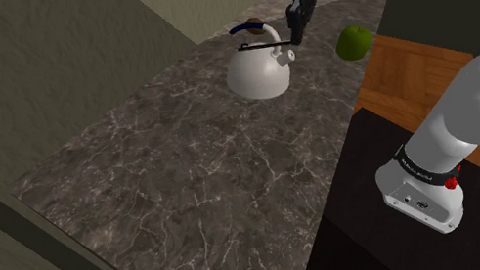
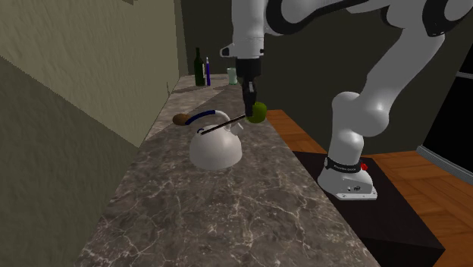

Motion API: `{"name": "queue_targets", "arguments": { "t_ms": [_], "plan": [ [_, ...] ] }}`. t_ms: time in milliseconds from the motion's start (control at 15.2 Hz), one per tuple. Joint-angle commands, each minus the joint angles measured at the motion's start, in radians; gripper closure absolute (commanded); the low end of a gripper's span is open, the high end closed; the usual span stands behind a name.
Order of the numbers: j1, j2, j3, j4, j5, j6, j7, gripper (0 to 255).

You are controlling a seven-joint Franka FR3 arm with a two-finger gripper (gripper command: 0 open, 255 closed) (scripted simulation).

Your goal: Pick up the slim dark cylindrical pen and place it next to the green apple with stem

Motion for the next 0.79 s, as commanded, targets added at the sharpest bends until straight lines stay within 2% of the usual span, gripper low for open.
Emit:
{"name": "queue_targets", "arguments": {
  "t_ms": [0, 726],
  "plan": [
    [-0.020, -0.017, -0.041, -0.017, -0.020, -0.005, -0.053, 255],
    [-0.135, -0.062, -0.257, -0.050, -0.148, -0.028, -0.319, 255]
  ]
}}
